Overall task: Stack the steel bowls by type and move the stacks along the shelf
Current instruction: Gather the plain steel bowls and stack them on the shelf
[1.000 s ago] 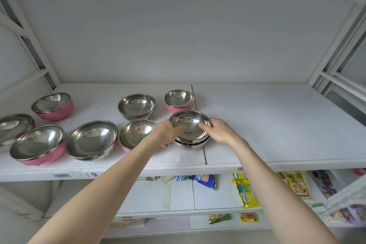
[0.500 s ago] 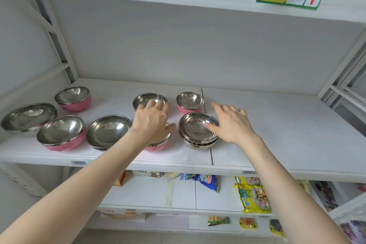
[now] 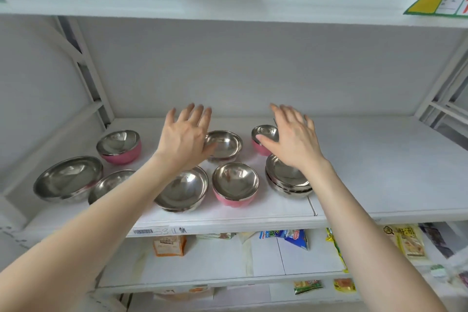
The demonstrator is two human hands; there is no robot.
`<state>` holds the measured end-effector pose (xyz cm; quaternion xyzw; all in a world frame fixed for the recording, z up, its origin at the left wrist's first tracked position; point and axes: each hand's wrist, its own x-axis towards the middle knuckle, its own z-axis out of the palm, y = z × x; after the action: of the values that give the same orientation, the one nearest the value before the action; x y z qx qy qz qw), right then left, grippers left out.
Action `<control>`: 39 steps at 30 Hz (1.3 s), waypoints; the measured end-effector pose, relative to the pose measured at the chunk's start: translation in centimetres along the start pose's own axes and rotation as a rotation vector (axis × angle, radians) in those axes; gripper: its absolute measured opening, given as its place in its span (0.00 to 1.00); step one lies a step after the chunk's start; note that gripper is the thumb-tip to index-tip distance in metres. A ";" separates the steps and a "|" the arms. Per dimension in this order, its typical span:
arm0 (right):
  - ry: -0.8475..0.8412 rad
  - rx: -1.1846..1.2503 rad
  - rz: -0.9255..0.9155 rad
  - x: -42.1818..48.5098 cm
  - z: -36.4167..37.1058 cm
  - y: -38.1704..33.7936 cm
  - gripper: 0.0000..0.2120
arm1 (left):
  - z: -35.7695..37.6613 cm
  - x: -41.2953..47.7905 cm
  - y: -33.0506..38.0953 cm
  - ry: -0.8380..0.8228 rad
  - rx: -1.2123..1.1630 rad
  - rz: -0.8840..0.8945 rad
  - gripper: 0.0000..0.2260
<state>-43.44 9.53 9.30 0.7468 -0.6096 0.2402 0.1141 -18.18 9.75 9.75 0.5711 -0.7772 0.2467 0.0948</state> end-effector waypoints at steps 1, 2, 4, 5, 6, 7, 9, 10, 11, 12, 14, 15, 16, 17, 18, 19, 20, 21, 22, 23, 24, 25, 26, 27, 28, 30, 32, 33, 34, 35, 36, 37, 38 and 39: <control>-0.001 0.004 0.005 0.6 0.4 -0.4 0.38 | 0.4 0.2 -0.7 0.002 -0.001 -0.001 0.37; -0.006 0.004 0.009 1.2 0.9 -0.8 0.38 | 0.8 0.5 -1.4 -0.003 0.001 -0.002 0.37; -0.025 0.007 0.014 2.4 2.0 -1.2 0.39 | 1.8 1.3 -2.6 -0.027 0.015 -0.009 0.38; -0.037 0.012 0.015 3.1 2.7 -1.4 0.40 | 2.5 1.7 -3.1 -0.038 0.022 -0.013 0.39; -0.050 0.017 0.017 3.7 3.4 -1.4 0.40 | 3.1 2.3 -3.5 -0.051 0.029 -0.017 0.39; -0.067 0.022 0.019 4.3 4.1 -1.4 0.40 | 3.8 2.8 -3.8 -0.066 0.032 -0.023 0.40; -0.112 0.029 0.024 5.5 5.8 -1.4 0.42 | 5.2 3.7 -4.2 -0.096 0.028 -0.036 0.40; -0.134 0.033 0.026 6.1 6.7 -1.5 0.42 | 6.0 4.2 -4.4 -0.110 0.017 -0.044 0.41; -0.157 0.043 0.028 6.7 7.7 -1.5 0.43 | 6.8 4.6 -4.4 -0.129 0.001 -0.053 0.41; -0.180 0.060 0.030 7.1 8.7 -1.6 0.43 | 7.6 5.0 -4.4 -0.154 -0.017 -0.061 0.41; -0.228 0.098 0.033 7.9 10.8 -1.8 0.44 | 9.3 5.7 -4.4 -0.204 -0.033 -0.071 0.41; -0.257 0.114 0.034 8.1 11.8 -1.8 0.44 | 10.2 6.0 -4.4 -0.226 -0.034 -0.077 0.41; -0.286 0.131 0.035 8.4 12.7 -1.9 0.44 | 11.0 6.3 -4.4 -0.249 -0.037 -0.084 0.42; -0.313 0.152 0.036 8.6 13.6 -2.0 0.44 | 11.8 6.5 -4.3 -0.274 -0.042 -0.091 0.42; -0.341 0.170 0.040 8.8 14.4 -2.0 0.44 | 12.6 6.7 -4.3 -0.302 -0.050 -0.094 0.42; -0.370 0.181 0.047 9.0 15.2 -2.0 0.43 | 13.4 6.8 -4.2 -0.331 -0.064 -0.095 0.42; -0.399 0.181 0.054 9.1 15.8 -2.0 0.43 | 14.1 6.8 -4.2 -0.362 -0.085 -0.097 0.42; -0.421 0.172 0.059 9.2 16.4 -2.0 0.43 | 14.8 6.9 -4.1 -0.390 -0.109 -0.103 0.43; -0.435 0.154 0.062 9.4 16.9 -2.0 0.43 | 15.4 6.9 -4.0 -0.413 -0.130 -0.109 0.43; -0.446 0.129 0.064 9.5 17.4 -2.0 0.42 | 16.0 6.9 -3.9 -0.436 -0.150 -0.118 0.44; -0.459 0.102 0.067 9.6 17.7 -1.9 0.41 | 16.5 6.8 -3.7 -0.465 -0.186 -0.133 0.44; -0.478 0.072 0.071 9.7 18.1 -1.8 0.40 | 17.1 6.7 -3.5 -0.502 -0.254 -0.159 0.45; -0.499 0.044 0.074 9.8 18.4 -1.7 0.39 | 17.6 6.5 -3.4 -0.543 -0.352 -0.196 0.45; -0.513 0.021 0.076 9.8 18.8 -1.6 0.36 | 18.0 6.3 -3.3 -0.576 -0.468 -0.236 0.45; -0.524 0.007 0.082 9.8 19.1 -1.5 0.33 | 18.4 6.2 -3.3 -0.596 -0.595 -0.269 0.43; -0.534 0.006 0.108 9.7 19.6 -1.4 0.29 | 19.0 5.8 -3.3 -0.612 -0.855 -0.296 0.36; -0.520 0.018 0.131 9.6 20.0 -1.2 0.28 | 19.2 5.5 -3.2 -0.632 -1.065 -0.325 0.30; -0.510 0.022 0.138 9.6 20.3 -1.1 0.28 | 19.2 5.5 -3.2 -0.654 -1.138 -0.348 0.28; -0.502 0.030 0.143 9.7 20.5 -1.1 0.28 | 19.1 5.6 -3.2 -0.680 -1.201 -0.374 0.27; -0.495 0.045 0.151 9.7 20.8 -0.9 0.27 | 19.1 5.7 -3.2 -0.707 -1.260 -0.399 0.26; -0.490 0.067 0.165 9.8 21.0 -0.8 0.27 | 19.0 5.7 -3.2 -0.733 -1.316 -0.422 0.24; -0.484 0.094 0.179 9.9 21.2 -0.7 0.26 | 19.0 5.8 -3.2 -0.752 -1.365 -0.440 0.23; -0.477 0.120 0.193 9.9 21.3 -0.7 0.26 | 19.0 5.8 -3.2 -0.761 -1.409 -0.458 0.22; -0.471 0.149 0.207 10.0 21.3 -0.7 0.26 | 19.1 5.9 -3.3 -0.762 -1.450 -0.479 0.21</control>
<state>-36.73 -8.72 -3.94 0.7221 -0.6732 0.1142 -0.1113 -14.46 -5.30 -3.25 0.5622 -0.5798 -0.5477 0.2186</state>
